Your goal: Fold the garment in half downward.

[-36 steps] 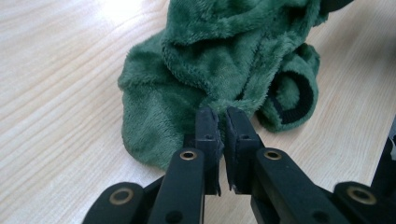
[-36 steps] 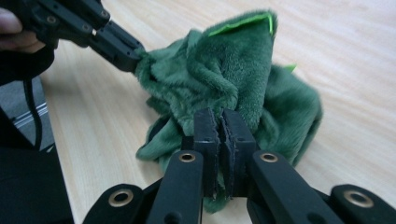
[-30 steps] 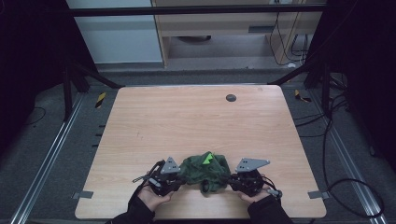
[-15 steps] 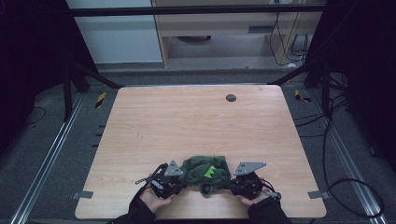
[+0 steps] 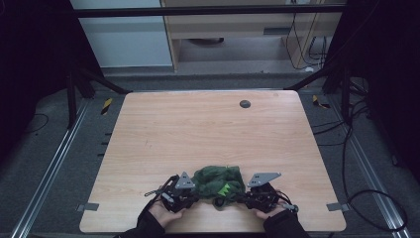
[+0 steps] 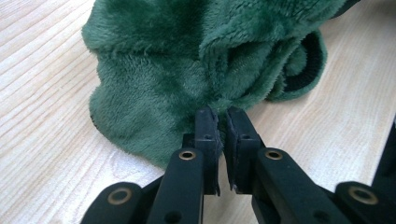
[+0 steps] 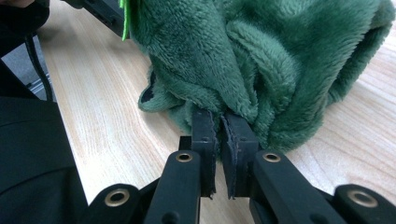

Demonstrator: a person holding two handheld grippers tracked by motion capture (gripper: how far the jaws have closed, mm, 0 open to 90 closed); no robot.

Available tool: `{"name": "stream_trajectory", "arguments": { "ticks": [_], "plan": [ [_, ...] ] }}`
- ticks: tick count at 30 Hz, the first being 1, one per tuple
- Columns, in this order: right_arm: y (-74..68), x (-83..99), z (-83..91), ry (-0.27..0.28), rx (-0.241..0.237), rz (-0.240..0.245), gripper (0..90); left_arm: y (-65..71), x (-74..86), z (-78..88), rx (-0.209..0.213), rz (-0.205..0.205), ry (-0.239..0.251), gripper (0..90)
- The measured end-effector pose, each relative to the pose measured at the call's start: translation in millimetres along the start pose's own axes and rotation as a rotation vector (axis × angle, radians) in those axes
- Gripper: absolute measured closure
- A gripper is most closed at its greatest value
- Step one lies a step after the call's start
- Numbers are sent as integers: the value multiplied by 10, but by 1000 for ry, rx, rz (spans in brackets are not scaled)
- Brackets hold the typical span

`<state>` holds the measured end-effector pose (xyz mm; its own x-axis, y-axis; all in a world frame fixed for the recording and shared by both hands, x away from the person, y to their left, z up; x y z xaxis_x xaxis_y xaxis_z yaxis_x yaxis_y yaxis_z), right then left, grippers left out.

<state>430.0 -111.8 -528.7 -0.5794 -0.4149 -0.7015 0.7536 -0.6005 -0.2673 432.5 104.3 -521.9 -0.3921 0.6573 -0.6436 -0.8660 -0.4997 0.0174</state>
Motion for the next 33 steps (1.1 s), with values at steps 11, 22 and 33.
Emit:
{"name": "stream_trajectory", "arguments": {
  "ticks": [11,22,33],
  "plan": [
    [-47,-33,121,41,-2,-19,811,-12,-8,127,-2,36,60,813],
    [-40,-35,260,63,4,-42,765,-27,-12,246,-14,51,85,849],
    [14,-20,378,91,31,-71,718,-143,28,332,-50,84,95,855]
  ]
}}
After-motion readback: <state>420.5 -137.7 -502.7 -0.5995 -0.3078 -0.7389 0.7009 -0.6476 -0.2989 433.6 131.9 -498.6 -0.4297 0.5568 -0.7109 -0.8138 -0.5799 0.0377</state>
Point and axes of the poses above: each handheld gripper's, and its own axes: z roughly backward along the jaws, x roughly out of its underside, y roughly to its right, the point moved 6 cm from there along -z, roughly forward along the jaws, and after that the axes turned 5 degrees about -z, right-handed, at the moved point
